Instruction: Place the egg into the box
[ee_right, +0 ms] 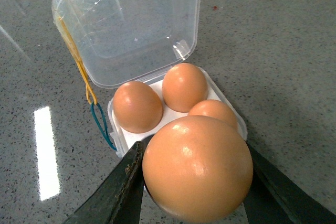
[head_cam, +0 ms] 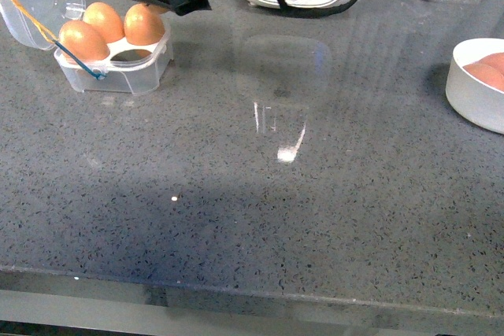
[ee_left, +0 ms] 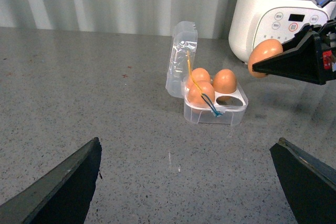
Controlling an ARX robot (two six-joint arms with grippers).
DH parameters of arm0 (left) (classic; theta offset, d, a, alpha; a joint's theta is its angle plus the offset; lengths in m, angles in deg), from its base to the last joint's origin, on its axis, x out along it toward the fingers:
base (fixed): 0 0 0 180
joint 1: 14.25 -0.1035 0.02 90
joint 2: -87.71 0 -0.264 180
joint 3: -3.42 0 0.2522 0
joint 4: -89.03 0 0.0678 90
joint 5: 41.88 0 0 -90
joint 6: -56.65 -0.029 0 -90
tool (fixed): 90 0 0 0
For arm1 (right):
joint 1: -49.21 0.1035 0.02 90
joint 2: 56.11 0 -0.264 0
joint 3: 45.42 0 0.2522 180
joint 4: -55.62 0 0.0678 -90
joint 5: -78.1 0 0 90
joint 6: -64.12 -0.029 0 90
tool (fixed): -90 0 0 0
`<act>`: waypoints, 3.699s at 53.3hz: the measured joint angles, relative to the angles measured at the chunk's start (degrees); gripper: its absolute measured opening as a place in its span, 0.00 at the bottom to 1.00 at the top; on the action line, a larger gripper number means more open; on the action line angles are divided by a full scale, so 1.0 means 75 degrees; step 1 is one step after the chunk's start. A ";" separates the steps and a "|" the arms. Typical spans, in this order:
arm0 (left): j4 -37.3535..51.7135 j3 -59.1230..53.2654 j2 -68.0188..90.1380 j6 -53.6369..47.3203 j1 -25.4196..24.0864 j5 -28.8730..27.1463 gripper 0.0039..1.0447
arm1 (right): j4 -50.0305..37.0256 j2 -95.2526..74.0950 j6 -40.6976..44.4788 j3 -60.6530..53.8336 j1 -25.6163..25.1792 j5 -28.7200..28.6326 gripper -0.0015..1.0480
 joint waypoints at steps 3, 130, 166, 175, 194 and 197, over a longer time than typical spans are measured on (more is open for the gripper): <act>0.0000 0.0000 0.0000 0.0000 0.0000 0.0000 0.94 | 0.0009 -0.0119 -0.0015 0.0119 0.0079 0.0000 0.42; 0.0000 0.0000 0.0000 0.0003 0.0000 0.0000 0.94 | -0.5598 0.7539 -0.1512 -0.9722 -0.3861 0.4430 0.03; 0.0000 0.0000 -0.0003 0.0000 0.0000 0.0000 0.94 | -0.4019 1.0430 -0.1512 -1.1042 -0.3856 0.4409 0.03; 0.0000 0.0000 0.0000 0.0000 0.0000 0.0000 0.94 | -0.3191 1.1339 -0.1515 -1.1074 -0.3856 0.4409 0.03; 0.0000 0.0000 0.0000 0.0000 0.0000 0.0000 0.94 | -0.1515 1.3120 -0.1512 -1.1077 -0.3856 0.4409 0.03; 0.0000 0.0000 0.0000 0.0000 0.0000 0.0000 0.94 | -0.1306 1.3336 -0.1512 -1.1077 -0.3856 0.4409 0.03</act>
